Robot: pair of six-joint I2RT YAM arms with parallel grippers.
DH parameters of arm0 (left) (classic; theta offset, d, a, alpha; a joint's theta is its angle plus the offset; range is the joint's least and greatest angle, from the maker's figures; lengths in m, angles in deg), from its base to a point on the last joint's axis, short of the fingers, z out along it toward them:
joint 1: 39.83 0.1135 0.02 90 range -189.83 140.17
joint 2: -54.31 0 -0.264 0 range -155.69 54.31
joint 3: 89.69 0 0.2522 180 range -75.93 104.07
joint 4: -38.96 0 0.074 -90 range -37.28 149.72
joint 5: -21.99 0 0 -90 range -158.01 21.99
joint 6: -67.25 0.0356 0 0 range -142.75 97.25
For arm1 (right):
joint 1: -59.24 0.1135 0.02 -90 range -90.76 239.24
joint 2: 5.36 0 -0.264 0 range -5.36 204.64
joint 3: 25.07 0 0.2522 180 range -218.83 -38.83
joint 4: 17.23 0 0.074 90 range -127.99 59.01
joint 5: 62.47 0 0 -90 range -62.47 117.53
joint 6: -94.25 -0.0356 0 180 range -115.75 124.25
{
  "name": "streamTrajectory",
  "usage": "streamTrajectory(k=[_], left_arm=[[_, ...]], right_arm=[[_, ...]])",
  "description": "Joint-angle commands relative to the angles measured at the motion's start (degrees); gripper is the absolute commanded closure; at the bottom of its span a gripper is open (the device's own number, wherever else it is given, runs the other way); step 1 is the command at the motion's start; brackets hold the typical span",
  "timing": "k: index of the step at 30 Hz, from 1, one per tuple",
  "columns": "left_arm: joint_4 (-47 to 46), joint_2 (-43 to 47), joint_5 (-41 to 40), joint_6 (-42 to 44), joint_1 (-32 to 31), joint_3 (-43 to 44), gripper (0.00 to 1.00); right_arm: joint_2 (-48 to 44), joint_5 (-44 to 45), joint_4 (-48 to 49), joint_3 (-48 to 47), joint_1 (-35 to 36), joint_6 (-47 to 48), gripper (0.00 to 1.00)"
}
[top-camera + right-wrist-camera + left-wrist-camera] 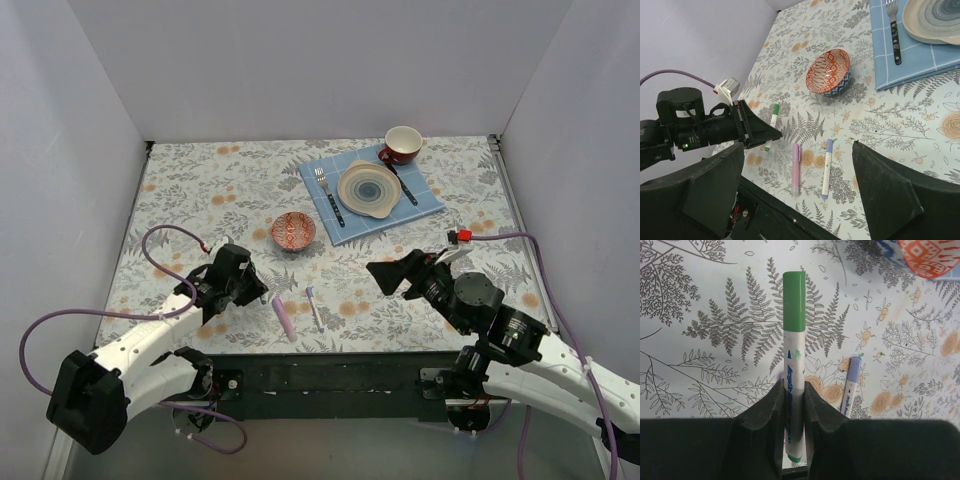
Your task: Insert the pens into the pen caps
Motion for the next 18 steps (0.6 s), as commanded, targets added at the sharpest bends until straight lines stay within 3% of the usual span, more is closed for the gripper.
streamTrajectory(k=[1, 4, 10, 15, 18], left_arm=[[-1.8, -0.9, -0.5, -5.5, 0.0, -4.2, 1.00], [-3.1, -2.6, 0.0, -5.6, 0.0, -5.4, 0.98], [-1.9, -3.0, 0.5, -6.1, 0.1, -6.8, 0.83], [-1.3, -1.7, 3.2, -7.8, -0.1, -7.5, 0.63], [0.8, -0.6, 2.7, -8.3, 0.0, -6.4, 0.60]], right_arm=[[-1.3, 2.0, 2.3, 1.9, 0.0, 0.7, 0.06], [-1.1, 1.8, 3.1, 2.8, 0.0, 0.3, 0.06], [1.7, 0.5, 3.3, 2.1, 0.0, 0.2, 0.05], [3.3, 0.7, 4.2, 1.9, 0.0, 0.3, 0.05], [4.6, 1.1, 4.4, 1.4, 0.0, 0.8, 0.05]])
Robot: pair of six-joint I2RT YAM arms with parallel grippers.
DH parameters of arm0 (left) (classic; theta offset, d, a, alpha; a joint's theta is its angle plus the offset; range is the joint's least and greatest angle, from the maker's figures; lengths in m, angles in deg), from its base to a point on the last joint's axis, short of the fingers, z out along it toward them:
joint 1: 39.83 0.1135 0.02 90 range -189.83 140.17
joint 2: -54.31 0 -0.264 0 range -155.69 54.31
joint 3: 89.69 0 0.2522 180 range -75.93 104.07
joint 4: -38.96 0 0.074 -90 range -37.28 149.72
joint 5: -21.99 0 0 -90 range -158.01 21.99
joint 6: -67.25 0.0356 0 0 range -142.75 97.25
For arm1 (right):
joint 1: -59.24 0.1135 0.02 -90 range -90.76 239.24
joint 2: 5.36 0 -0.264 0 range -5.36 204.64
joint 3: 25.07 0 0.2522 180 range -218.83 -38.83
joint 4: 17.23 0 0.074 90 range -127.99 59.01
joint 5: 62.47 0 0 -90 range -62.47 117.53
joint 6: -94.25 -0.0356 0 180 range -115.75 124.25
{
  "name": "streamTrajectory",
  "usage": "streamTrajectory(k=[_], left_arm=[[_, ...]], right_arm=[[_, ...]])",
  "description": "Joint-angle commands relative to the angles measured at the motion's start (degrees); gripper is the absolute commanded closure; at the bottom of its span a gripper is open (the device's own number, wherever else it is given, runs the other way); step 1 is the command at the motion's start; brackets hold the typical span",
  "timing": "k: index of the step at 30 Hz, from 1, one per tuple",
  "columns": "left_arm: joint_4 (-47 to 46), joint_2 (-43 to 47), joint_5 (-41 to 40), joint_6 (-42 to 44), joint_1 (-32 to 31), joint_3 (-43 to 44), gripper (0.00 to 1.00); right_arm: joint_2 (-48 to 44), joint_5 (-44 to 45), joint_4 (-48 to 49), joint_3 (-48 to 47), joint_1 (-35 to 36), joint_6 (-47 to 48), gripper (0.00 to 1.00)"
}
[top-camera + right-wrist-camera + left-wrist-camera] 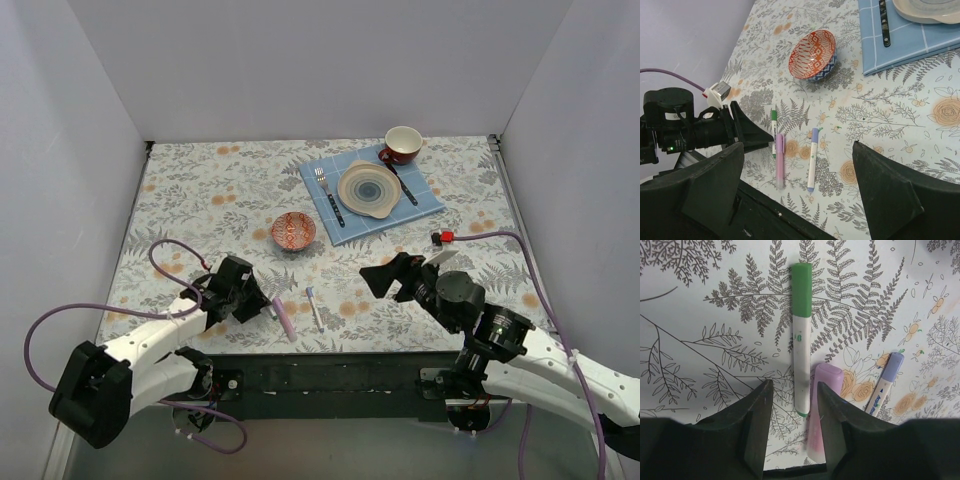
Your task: Insert the pens into the pen caps
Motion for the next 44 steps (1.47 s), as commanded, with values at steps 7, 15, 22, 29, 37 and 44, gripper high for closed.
streamTrajectory(k=[7, 15, 22, 29, 37, 44], left_arm=[[7.3, 7.1, -7.7, 9.6, 0.0, 13.4, 0.53], [-7.8, 15.2, 9.0, 32.4, 0.0, 19.7, 0.18], [-26.7, 29.4, 21.9, 38.4, 0.1, 5.3, 0.02], [-29.2, 35.6, 23.4, 40.4, 0.0, 0.9, 0.02], [-25.7, 28.0, 26.3, 39.6, 0.1, 4.6, 0.02], [-25.8, 27.6, 27.5, 39.6, 0.2, 4.5, 0.02]], right_arm=[[5.1, 0.3, 1.5, -4.3, 0.0, 3.9, 0.04], [9.4, 1.0, -4.6, -9.0, 0.0, 6.0, 0.02], [9.5, 1.3, -6.8, -12.3, 0.0, 6.6, 0.02], [8.2, 1.3, -1.6, -9.4, 0.0, 9.1, 0.02], [7.9, 2.9, 1.3, -10.0, 0.0, 12.2, 0.02], [8.1, 3.0, 2.0, -9.5, 0.0, 12.8, 0.03]])
